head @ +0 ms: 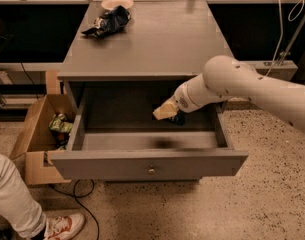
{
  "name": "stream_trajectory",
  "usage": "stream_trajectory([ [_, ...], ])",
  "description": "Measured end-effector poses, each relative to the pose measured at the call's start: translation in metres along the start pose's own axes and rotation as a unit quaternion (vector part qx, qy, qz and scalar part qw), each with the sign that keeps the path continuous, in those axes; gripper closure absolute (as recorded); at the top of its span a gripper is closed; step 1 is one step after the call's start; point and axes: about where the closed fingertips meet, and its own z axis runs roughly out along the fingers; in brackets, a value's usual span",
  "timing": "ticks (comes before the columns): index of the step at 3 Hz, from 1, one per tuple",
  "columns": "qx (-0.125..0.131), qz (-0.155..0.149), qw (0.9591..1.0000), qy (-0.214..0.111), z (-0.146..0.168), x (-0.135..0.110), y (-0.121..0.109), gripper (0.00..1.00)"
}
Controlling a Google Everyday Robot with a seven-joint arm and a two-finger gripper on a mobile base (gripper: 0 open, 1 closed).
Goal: Place rxbar blueberry into top drawer
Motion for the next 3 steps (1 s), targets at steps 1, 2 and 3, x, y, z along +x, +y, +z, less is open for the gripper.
stream_trajectory([
  [1,-0.006,0.013,0.9999,-0.005,0.029,0.009,0.0,1.0],
  [2,0.001,0.027,0.9996,-0.009,0.051,0.017,-0.001,1.0],
  [3,0.003,0.028,0.9995,-0.012,0.053,0.016,-0.002,0.82],
])
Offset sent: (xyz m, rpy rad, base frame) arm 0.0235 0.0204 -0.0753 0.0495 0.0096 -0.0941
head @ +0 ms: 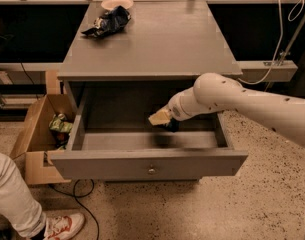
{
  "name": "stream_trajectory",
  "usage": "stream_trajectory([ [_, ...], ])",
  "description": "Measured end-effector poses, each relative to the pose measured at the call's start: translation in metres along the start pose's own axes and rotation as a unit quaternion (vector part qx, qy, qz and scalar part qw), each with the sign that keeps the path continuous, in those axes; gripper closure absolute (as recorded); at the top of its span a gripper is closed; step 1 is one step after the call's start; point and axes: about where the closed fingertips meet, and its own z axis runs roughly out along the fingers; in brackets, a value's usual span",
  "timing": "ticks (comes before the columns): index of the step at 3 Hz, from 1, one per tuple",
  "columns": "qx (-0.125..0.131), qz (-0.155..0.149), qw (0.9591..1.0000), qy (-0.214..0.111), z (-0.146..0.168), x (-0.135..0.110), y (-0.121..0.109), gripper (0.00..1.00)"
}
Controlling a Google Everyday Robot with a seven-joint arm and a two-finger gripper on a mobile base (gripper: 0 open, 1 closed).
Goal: Place rxbar blueberry into top drawer
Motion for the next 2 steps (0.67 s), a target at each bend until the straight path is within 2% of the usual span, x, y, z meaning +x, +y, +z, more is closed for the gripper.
stream_trajectory([
  [2,-0.001,0.0,1.0,0.0,0.0002,0.0001,0.0003,0.37],
])
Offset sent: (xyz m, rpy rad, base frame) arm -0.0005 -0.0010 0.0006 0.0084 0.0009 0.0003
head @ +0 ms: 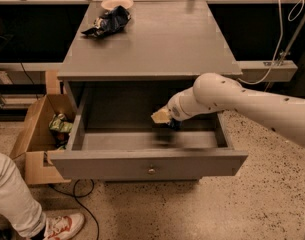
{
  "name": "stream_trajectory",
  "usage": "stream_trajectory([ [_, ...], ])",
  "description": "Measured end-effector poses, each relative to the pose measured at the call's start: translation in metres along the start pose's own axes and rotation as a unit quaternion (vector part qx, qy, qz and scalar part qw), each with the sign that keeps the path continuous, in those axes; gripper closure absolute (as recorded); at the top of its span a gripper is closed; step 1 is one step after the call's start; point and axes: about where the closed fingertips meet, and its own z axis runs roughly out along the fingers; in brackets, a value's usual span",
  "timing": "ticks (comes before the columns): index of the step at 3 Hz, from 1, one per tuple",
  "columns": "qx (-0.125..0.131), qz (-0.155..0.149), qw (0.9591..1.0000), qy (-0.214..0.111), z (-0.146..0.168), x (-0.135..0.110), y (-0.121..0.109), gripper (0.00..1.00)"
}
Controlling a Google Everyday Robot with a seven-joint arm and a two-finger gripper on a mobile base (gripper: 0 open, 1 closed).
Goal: Place rxbar blueberry into top drawer
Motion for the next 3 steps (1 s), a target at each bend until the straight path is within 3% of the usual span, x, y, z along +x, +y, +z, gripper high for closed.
stream_trajectory([
  [1,0.008,0.025,0.9992,-0.03,-0.022,0.009,-0.01,0.05],
  [2,0.022,0.043,0.9975,-0.052,-0.041,0.017,-0.019,0.0],
  [3,0.055,0.06,0.9914,-0.102,-0.092,0.019,-0.023,0.0],
])
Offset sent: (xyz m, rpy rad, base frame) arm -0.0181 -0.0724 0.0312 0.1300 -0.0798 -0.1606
